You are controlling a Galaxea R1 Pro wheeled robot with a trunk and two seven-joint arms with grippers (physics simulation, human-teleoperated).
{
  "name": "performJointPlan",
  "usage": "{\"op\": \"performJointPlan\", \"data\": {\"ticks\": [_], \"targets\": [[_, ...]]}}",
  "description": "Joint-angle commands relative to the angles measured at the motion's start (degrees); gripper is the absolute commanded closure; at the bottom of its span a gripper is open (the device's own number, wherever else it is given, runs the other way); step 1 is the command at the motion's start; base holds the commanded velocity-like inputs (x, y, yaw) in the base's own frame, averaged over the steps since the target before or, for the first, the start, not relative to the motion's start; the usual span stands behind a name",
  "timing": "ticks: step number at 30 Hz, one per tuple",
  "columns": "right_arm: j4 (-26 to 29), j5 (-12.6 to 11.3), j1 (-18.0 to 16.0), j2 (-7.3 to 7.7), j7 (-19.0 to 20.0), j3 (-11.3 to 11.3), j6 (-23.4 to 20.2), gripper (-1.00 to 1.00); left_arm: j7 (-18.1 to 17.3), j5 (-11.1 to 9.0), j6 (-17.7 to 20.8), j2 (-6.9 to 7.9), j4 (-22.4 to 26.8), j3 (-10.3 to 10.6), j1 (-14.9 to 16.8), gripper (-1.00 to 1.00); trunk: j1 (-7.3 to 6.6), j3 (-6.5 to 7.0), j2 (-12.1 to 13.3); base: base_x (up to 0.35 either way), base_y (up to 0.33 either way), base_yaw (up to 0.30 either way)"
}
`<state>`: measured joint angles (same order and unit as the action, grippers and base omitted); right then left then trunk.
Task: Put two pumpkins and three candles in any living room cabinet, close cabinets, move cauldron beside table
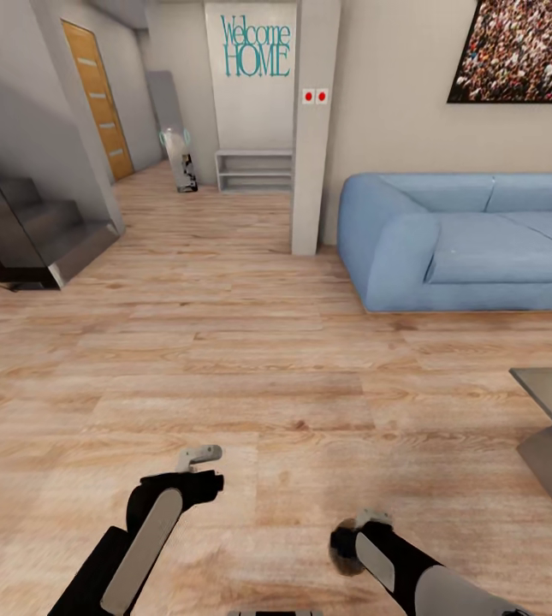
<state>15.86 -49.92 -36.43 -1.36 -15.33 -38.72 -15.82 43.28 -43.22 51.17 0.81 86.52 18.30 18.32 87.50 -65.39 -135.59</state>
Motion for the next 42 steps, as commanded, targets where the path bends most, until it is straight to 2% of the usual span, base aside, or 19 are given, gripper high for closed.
{"op": "performJointPlan", "data": {"ticks": [1, 4, 6, 9, 11, 16, 33, 42], "targets": [[1.4, -0.2, 0.0, 0.01, -0.5, -0.4, -2.9, 1.00, 0.6, -0.5, 0.3, 0.16, -0.8, -1.3, 0.5, -1.00, -0.24, 0.14, 0.4, 0.000, 0.000, 0.000], [8.4, 0.0, 0.0, 0.02, -2.5, -0.3, -7.9, 1.00, 0.4, -0.6, 0.7, 1.72, -4.9, -5.3, 2.6, -1.00, -0.89, 0.68, 1.6, 0.000, 0.000, 0.000], [11.7, -0.1, 0.0, -0.03, -5.6, -0.3, -8.9, 1.00, 0.1, -0.8, 0.8, 3.19, -8.2, -6.4, 4.1, -1.00, -1.33, 1.04, 2.4, 0.000, 0.000, 0.000], [13.3, -0.2, 0.0, -0.06, -8.6, -0.3, -9.0, 1.00, 0.1, -0.9, 0.8, 4.05, -11.6, -7.0, 5.7, -1.00, -1.99, 1.58, 3.6, 0.000, 0.000, 0.000], [14.2, 0.2, 0.0, 0.11, -9.6, -0.4, -8.7, 1.00, 0.0, -0.6, 0.7, 4.31, -14.2, -7.2, 6.6, -1.00, -2.43, 1.93, 4.4, 0.000, 0.000, 0.000], [14.8, 0.3, 0.0, 0.11, -9.8, -0.5, -7.7, 1.00, 0.0, -0.2, 0.6, 4.16, -15.7, -7.0, 7.0, -1.00, -3.53, 2.83, 6.4, 0.000, 0.000, 0.000], [14.8, 0.2, 0.0, 0.00, -9.6, -0.5, -4.7, 1.00, 0.0, -0.1, 0.5, 3.79, -16.4, -6.8, 7.0, -1.00, -7.26, 5.88, 13.2, 0.000, 0.000, 0.000], [14.8, 0.0, 0.0, -0.06, -9.9, -0.4, -5.9, 1.00, -0.1, -0.1, 0.6, 3.83, -16.4, -6.8, 7.0, -1.00, -9.24, 7.50, 16.8, 0.000, 0.000, 0.000]]}}
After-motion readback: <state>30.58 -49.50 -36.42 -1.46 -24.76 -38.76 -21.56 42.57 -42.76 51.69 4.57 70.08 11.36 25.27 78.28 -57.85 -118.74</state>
